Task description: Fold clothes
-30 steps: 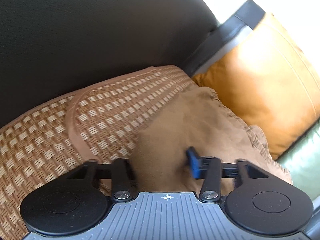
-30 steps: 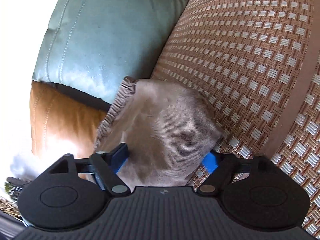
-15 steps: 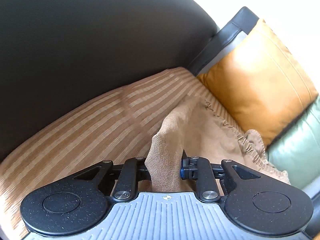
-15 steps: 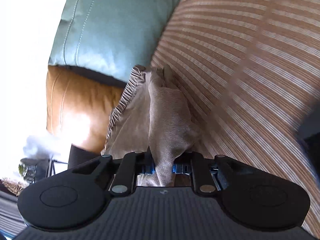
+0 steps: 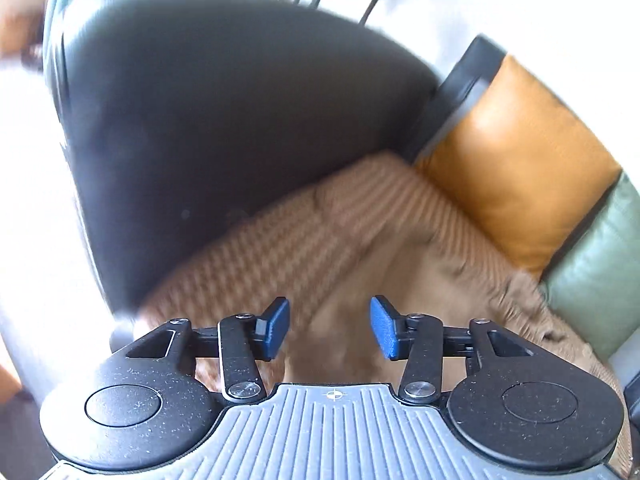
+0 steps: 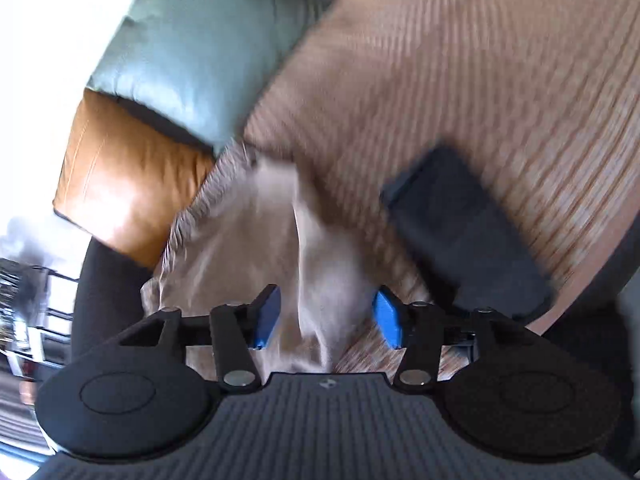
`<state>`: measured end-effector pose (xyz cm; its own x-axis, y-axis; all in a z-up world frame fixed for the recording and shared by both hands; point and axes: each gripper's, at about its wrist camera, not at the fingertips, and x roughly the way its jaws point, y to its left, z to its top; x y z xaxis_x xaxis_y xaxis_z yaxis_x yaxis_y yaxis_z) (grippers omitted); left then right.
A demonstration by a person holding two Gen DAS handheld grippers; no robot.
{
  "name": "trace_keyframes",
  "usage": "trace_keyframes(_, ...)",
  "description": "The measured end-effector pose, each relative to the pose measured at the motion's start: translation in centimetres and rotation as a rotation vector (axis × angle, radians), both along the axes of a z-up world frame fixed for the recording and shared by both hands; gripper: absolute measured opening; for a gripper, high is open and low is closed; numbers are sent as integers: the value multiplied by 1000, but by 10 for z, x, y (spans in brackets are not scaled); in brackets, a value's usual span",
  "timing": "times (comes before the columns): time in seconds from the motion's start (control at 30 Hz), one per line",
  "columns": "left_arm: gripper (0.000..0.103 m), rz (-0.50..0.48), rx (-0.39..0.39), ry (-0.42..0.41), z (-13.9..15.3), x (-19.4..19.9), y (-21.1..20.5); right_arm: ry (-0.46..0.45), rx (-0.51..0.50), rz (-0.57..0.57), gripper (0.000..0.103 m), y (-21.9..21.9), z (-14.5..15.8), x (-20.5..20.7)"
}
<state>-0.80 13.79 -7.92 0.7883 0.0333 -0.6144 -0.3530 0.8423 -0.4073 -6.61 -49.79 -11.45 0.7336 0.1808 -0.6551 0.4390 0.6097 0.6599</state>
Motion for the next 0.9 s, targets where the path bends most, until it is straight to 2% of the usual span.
trace_keyframes(0.1,62,-67,28,-53,28,10,-19,-115,-173,19,58,4,42,-1)
trace_keyframes(0.17,63,-139,27,-69,37,28,-43,-194,-249,97,58,15,68,13)
trace_keyframes(0.27,65,-250,22,-74,40,56,-84,-304,-281,264,58,43,94,48)
trace_keyframes(0.37,67,-367,6,-42,29,81,-130,-346,-279,429,58,75,97,91)
trace_keyframes(0.5,67,-511,15,45,1,109,-182,-311,-276,559,58,108,80,146)
trace_keyframes(0.6,71,-568,56,93,-20,124,-205,-285,-259,609,55,124,64,188)
trace_keyframes(0.67,73,-572,66,135,-37,133,-205,-257,-255,637,55,130,49,214)
trace_keyframes(0.73,73,-575,79,171,-56,140,-203,-193,-274,644,55,133,29,238)
trace_keyframes(0.8,72,-593,109,175,-71,142,-203,-89,-273,659,43,129,-2,254)
trace_keyframes(0.9,73,-630,170,171,-73,141,-208,-23,-180,650,48,117,-28,257)
